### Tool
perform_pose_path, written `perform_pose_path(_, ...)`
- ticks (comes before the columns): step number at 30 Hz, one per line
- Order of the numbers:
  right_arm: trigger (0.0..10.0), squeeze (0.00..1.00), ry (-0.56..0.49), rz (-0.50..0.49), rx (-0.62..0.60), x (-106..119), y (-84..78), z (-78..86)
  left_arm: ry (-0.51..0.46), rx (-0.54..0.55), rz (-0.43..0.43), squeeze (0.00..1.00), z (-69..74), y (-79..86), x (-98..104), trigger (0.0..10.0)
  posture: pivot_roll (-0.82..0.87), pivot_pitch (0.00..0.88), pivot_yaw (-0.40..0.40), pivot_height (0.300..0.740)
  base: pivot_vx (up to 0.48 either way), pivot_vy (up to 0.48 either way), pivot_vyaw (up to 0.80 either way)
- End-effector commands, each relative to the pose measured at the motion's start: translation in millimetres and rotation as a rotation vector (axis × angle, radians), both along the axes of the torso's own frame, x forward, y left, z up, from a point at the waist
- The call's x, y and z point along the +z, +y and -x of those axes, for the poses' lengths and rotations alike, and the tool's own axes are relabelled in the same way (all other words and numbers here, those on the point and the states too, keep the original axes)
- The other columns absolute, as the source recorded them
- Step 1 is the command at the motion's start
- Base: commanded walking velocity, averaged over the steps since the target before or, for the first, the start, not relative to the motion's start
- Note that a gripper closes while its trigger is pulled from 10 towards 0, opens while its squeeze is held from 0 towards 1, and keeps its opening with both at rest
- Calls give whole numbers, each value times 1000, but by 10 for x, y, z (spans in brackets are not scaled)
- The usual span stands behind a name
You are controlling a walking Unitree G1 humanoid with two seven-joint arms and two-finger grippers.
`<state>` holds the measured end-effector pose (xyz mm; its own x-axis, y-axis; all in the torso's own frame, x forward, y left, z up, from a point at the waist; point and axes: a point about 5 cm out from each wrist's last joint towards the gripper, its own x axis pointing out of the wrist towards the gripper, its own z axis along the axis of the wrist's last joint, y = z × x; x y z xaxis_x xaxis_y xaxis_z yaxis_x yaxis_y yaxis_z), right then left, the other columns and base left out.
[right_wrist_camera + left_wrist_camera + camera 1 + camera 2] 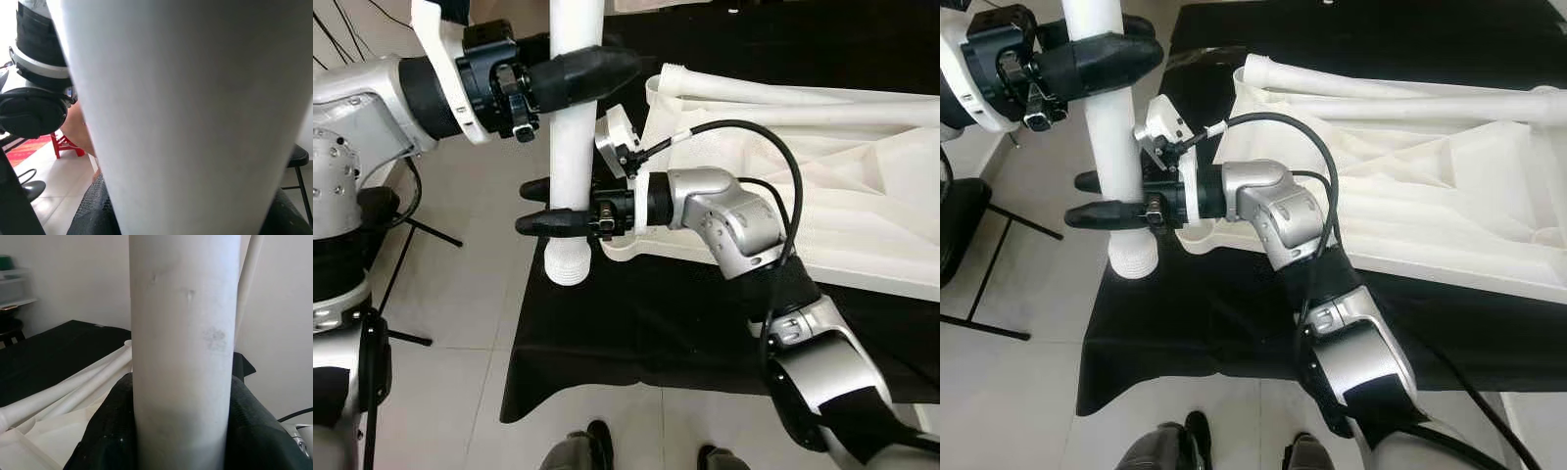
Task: Building children table
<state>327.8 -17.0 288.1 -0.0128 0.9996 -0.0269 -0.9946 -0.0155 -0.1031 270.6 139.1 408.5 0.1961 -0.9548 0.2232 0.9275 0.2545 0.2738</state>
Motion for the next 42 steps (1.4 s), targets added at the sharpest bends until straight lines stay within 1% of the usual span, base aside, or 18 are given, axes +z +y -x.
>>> perform_pose_path(1,0,0,90,41,-74,-157,91,-26,-53,-154,-37,149,135,-200,52,10000,12,234,64,740,0,0,0)
perform_pose_path(2,0,0,90,41,-74,-157,91,-26,-53,-154,-37,149,135,-200,52,10000,12,234,64,740,0,0,0)
perform_pose_path(3,0,0,81,-21,-143,-105,101,-67,-42,-115,18,1000,107,-177,94,10000,13,236,62,740,0,0,0)
perform_pose_path(7,0,0,60,-52,-191,-67,85,-112,-51,-61,62,1000,82,-118,148,10000,12,239,62,740,0,0,0)
perform_pose_path(11,0,0,27,-93,-356,-25,-79,-287,-96,155,189,1000,129,299,262,10000,25,247,52,740,0,0,0)
perform_pose_path(14,0,0,21,-93,-380,-29,-112,-312,-106,190,196,1000,162,369,255,10000,25,247,52,740,0,0,0)
perform_pose_path(21,0,0,-25,-180,-664,100,-454,-593,-210,452,307,1000,560,845,407,10000,58,256,32,740,0,0,0)
perform_pose_path(28,196,0,-21,-343,-683,310,-610,-634,-127,481,347,1000,665,838,200,10000,72,269,31,740,0,0,0)
perform_pose_path(29,3412,0,-52,-374,-627,374,-616,-590,-56,456,328,1000,670,739,-19,10000,74,276,33,740,0,0,0)
perform_pose_path(30,9294,0,-76,-387,-543,407,-593,-524,28,434,295,1000,671,615,-298,10000,74,279,33,740,0,0,0)
perform_pose_path(31,10000,0,-104,-376,-450,408,-550,-438,149,407,249,259,678,449,-663,10000,77,296,36,740,0,0,0)
perform_pose_path(32,10000,0,-104,-376,-450,408,-550,-438,149,407,249,259,678,449,-663,10000,77,296,36,740,0,0,0)
perform_pose_path(33,10000,0,-140,-332,-389,364,-497,-381,253,397,164,0,734,282,-1024,10000,77,303,36,740,0,0,0)
perform_pose_path(34,10000,0,-173,-274,-338,296,-441,-332,352,386,90,0,831,127,-1344,10000,73,323,36,740,0,0,0)
perform_pose_path(35,10000,0,-173,-274,-338,296,-441,-332,352,386,90,0,831,127,-1344,10000,73,323,36,740,0,0,0)
perform_pose_path(37,10000,0,-221,-132,-209,79,-288,-237,544,423,-61,0,1115,-158,-1953,10000,72,361,33,740,0,0,0)
perform_pose_path(41,10000,0,-225,-114,-173,46,-260,-217,568,434,-92,0,1171,-193,-2025,10000,72,361,33,740,0,0,0)
perform_pose_path(42,10000,0,-231,-80,-125,21,-210,-223,604,567,-92,0,1204,-187,-2157,10000,75,394,26,740,0,0,0)
